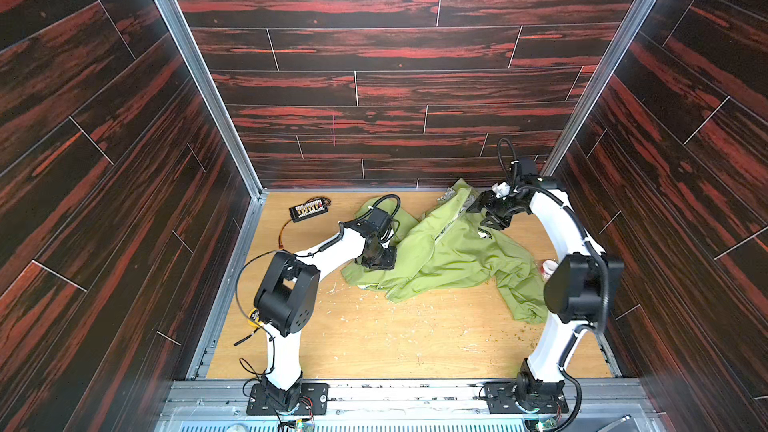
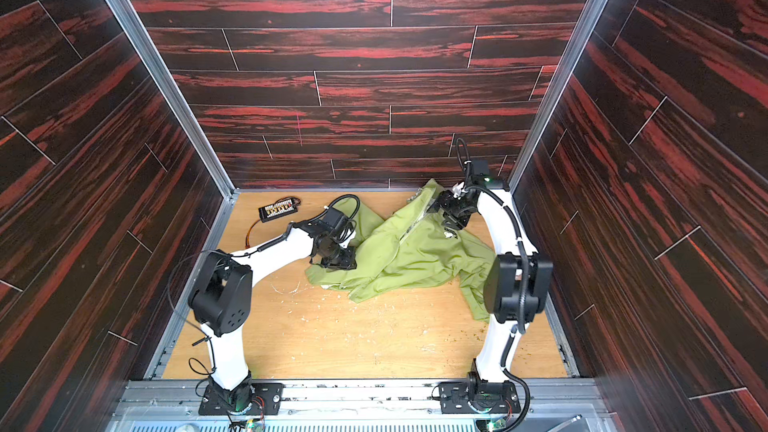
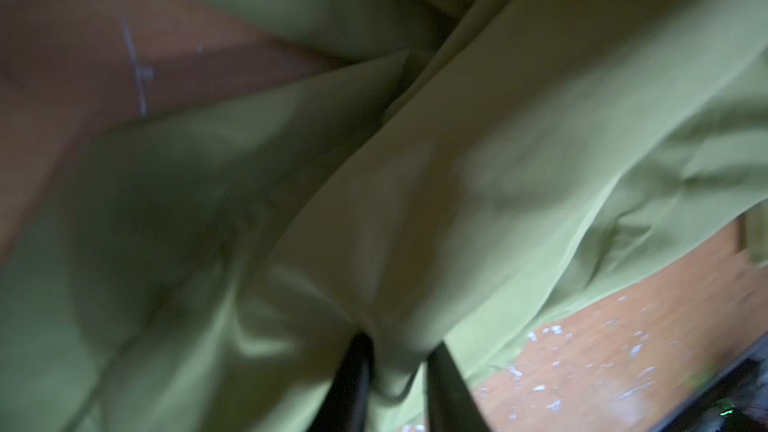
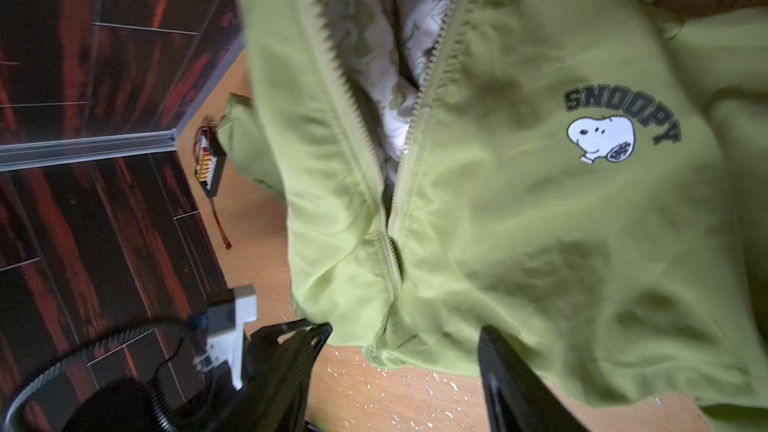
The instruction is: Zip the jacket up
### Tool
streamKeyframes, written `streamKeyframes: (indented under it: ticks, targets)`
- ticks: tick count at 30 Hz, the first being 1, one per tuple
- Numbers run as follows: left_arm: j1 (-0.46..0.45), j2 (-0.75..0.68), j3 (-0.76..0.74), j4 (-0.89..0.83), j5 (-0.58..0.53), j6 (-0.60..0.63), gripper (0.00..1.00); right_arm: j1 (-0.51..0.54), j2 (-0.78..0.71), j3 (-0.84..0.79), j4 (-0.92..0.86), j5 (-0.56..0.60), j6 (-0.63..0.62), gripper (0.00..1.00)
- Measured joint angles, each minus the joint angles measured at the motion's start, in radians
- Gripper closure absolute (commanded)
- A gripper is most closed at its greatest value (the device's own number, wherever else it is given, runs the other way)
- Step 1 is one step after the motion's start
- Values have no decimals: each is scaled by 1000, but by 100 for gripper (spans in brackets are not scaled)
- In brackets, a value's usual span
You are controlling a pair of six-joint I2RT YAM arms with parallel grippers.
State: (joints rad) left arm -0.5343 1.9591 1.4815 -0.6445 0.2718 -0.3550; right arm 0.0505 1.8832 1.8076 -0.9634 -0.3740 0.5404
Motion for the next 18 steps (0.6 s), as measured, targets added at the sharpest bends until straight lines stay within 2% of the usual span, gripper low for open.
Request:
streamKeyframes:
  ticks: [6,12,15,18]
  targets:
    - [16,25,101,-48,-6,22,100,41,-102,-168,72,-26,4,42]
    - [105,26,194,-51,-3,4,100,175,-115,-282,137,-54,27,42]
    - [164,38,222,-55,-3,-24,70,245,-114,-298,164,-68,51,42]
    - [209,49,228,-69,-9,-63,52,296,-112,-296,192,-84,71,42]
